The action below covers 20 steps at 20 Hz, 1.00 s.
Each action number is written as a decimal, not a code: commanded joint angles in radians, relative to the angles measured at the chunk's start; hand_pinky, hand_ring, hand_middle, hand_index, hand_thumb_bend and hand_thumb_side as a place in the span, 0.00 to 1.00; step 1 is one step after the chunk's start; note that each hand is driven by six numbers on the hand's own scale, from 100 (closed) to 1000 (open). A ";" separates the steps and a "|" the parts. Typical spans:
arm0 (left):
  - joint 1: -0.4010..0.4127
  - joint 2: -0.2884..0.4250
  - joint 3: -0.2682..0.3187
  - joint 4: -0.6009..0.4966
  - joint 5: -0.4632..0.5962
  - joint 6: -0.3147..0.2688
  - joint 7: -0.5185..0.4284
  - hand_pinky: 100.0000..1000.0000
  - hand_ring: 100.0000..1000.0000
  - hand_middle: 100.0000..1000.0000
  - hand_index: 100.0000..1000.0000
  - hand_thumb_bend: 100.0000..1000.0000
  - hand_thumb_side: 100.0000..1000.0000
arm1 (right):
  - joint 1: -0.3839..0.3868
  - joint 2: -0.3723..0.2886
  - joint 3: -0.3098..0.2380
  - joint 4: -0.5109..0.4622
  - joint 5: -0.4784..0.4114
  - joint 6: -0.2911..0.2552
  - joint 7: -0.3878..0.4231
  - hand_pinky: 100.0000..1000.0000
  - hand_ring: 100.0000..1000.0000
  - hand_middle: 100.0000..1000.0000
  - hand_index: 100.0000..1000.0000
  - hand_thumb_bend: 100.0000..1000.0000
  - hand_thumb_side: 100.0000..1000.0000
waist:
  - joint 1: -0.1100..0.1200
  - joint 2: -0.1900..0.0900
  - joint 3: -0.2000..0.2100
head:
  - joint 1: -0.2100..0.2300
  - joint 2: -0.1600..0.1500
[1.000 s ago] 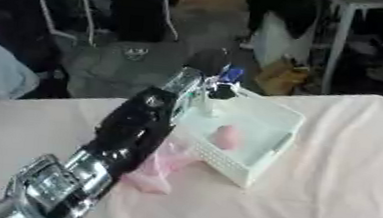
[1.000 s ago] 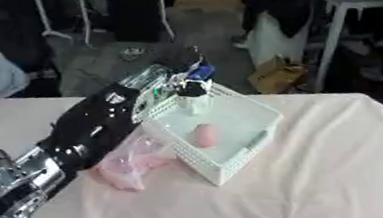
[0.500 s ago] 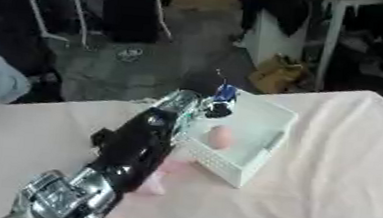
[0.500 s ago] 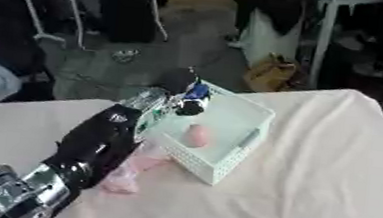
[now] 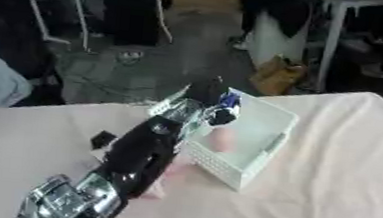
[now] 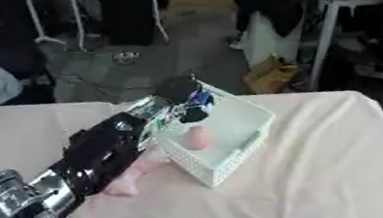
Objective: Pick up objects on the table and place them in the box.
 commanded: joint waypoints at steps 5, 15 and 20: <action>-0.021 0.008 0.007 0.009 0.077 -0.182 -0.130 1.00 1.00 1.00 1.00 0.16 1.00 | -0.018 -0.006 0.002 -0.015 -0.006 -0.001 0.002 0.82 0.89 0.76 0.76 0.00 0.70 | 0.007 0.005 0.001 | 0.006 -0.007; -0.030 0.018 0.011 -0.017 0.123 -0.244 -0.216 1.00 1.00 1.00 1.00 0.23 1.00 | -0.017 -0.006 0.004 -0.015 -0.009 -0.002 0.004 0.82 0.89 0.76 0.76 0.00 0.70 | 0.007 0.002 0.004 | 0.011 -0.005; -0.035 0.019 0.012 -0.022 0.111 -0.241 -0.213 1.00 1.00 1.00 1.00 0.22 1.00 | -0.014 -0.008 0.004 -0.015 -0.010 -0.001 0.005 0.82 0.89 0.76 0.76 0.00 0.70 | 0.007 0.001 0.004 | 0.011 -0.003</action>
